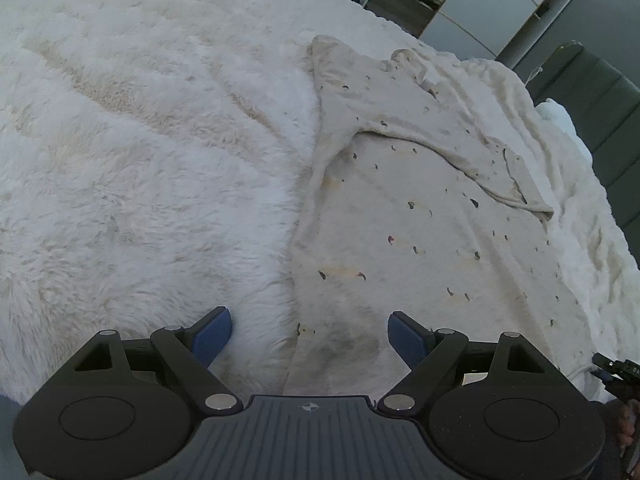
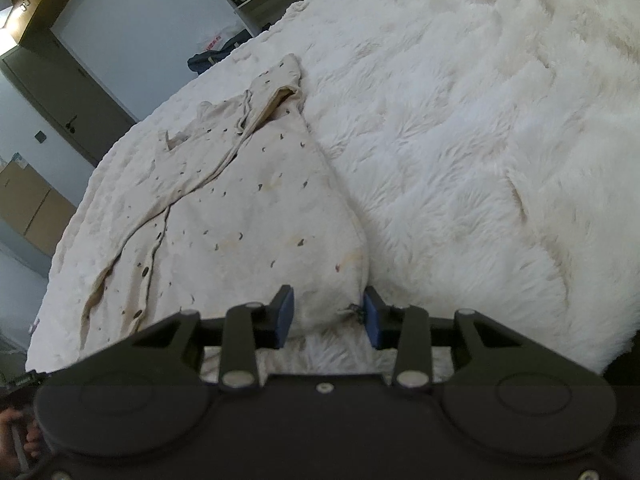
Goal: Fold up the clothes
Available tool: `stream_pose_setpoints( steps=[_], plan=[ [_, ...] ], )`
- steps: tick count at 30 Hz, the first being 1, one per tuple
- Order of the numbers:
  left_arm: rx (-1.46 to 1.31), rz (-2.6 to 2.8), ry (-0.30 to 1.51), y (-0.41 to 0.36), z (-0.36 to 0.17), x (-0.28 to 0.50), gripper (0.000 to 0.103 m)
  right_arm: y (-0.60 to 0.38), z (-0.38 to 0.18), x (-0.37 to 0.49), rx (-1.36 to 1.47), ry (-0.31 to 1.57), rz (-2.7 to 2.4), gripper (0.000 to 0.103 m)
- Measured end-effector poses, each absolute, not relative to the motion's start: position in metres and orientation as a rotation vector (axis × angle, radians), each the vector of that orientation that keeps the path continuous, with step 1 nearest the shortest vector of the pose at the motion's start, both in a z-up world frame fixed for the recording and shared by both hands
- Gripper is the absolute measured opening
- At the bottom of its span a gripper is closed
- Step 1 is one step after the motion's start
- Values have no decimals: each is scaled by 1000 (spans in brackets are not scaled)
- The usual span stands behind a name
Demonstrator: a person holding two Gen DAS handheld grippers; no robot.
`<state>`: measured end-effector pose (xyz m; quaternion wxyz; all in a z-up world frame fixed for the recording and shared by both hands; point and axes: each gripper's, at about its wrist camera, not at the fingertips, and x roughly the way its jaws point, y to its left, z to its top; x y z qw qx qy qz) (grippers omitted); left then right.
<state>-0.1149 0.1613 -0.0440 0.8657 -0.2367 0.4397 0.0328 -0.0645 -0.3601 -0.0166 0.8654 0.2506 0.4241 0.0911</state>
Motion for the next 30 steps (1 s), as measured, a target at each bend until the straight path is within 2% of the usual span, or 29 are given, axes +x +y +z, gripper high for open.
stream_pose_setpoints(
  steps=[30],
  plan=[
    [-570,70,909,170,-47,-118,82,-356,-19,-64,520,914,181,37]
  ],
)
